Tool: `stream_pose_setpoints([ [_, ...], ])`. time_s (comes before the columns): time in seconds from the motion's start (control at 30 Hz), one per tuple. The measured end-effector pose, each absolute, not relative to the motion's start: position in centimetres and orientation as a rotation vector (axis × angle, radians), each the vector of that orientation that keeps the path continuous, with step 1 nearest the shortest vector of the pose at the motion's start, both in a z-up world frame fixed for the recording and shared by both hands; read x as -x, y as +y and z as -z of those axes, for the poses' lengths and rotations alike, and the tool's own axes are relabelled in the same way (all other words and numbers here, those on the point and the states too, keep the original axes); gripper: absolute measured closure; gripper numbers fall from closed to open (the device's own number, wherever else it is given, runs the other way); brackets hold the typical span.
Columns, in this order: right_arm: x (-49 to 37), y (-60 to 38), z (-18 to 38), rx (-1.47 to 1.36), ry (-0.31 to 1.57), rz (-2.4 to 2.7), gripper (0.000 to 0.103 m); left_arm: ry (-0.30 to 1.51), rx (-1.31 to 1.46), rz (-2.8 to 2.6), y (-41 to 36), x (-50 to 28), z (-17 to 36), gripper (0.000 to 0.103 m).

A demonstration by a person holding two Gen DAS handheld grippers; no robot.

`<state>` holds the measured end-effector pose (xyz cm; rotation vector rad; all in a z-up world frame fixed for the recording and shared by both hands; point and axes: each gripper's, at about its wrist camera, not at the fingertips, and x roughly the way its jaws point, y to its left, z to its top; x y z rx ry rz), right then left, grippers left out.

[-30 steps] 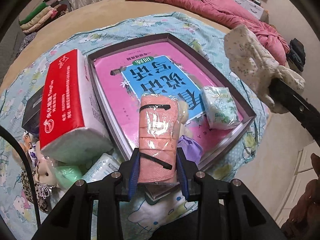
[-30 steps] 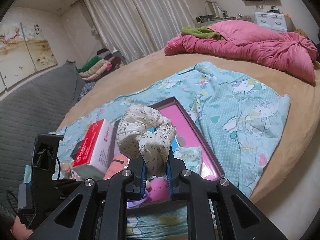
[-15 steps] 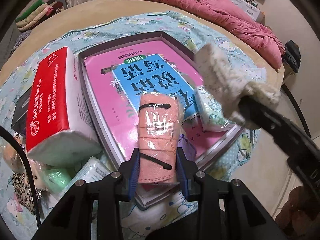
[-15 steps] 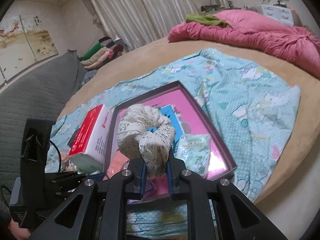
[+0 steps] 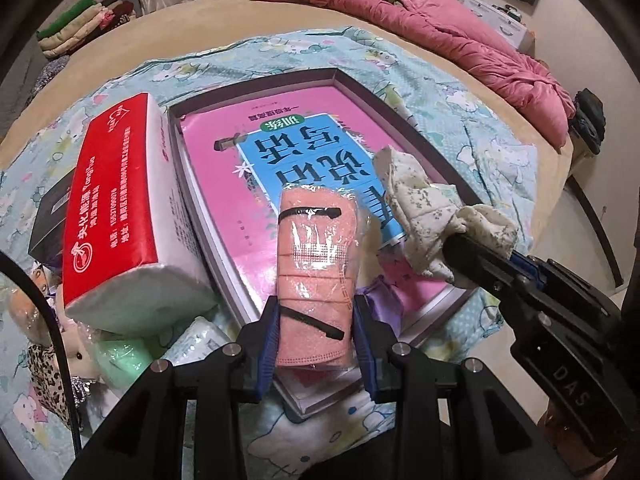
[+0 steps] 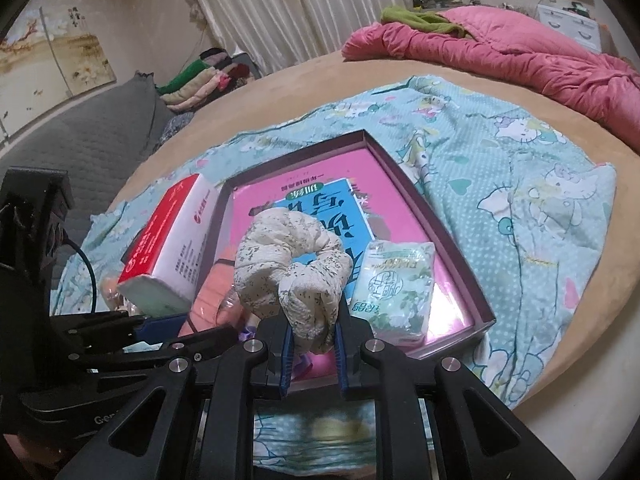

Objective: Organize soft objects
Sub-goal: 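Lower the white fabric onto the tray and open the right tool while the left tool lowers the pink item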

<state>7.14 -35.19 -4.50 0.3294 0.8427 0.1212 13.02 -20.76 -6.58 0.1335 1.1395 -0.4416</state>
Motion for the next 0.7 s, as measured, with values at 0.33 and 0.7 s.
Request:
stream_pose_setpoints([
  [0.33,-7.5,-35.3,5.6,-0.309,0.868,-0.082,0.083,1.145,-0.132,0.434,-20.7,-13.2,6.8,0.068],
  [0.7,-8.3,-35.3,6.7,-0.341,0.908,-0.121,0.074,1.147,-0.141,0.420,-20.7,-13.3,7.1,0.068],
])
